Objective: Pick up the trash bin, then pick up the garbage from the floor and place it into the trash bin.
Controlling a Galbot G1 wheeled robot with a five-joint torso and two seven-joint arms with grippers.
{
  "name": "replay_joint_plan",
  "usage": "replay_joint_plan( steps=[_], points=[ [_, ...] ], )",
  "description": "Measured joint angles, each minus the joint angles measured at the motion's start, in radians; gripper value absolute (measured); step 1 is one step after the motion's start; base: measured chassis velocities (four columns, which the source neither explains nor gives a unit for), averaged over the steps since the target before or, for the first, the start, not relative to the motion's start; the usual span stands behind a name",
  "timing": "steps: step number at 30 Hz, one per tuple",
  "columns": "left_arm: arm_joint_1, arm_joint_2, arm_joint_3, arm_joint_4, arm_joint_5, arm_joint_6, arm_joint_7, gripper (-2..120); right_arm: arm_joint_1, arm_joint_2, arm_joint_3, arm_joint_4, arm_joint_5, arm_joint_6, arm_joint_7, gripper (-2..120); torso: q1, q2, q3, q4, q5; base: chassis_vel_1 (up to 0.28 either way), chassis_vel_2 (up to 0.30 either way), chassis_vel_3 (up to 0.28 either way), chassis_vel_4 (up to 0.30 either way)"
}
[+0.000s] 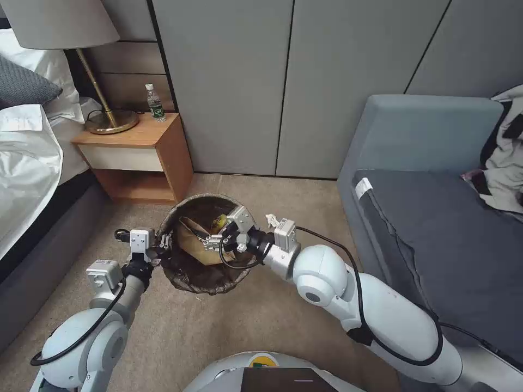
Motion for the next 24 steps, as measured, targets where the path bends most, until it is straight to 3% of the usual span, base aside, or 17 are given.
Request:
replay_joint_plan(
  steps=[2,10,15,24],
  points=[
    [0.0,0.0,0.0,-0.001,0.0,0.0,0.0,2,0.0,-0.001,0.003,0.005,0.002,0.001,0.0,97,0.0,0.0,0.0,0.0,0.0,0.0,0.0,0.0,0.0],
    [0.001,-0.003,-0.001,-0.002,0.0,0.0,0.0,2,-0.009,-0.023,0.073,0.083,0.034,0.018,0.002,100,0.0,0.0,0.0,0.0002,0.0001,0.0,0.0,0.0,0.0],
    [0.002,-0.008,-0.002,-0.002,0.001,0.0,0.0,2,-0.071,-0.088,0.158,0.125,0.039,0.084,-0.012,100,0.0,0.0,0.0,0.0,0.0003,0.0,0.0,0.0,0.0],
    [-0.004,-0.016,-0.004,-0.001,0.002,0.0,0.0,2,-0.264,-0.167,0.332,0.142,-0.034,0.211,0.091,100,0.0,0.0,0.0,0.0,0.0003,0.0,0.0,0.0,0.0]
  ],
)
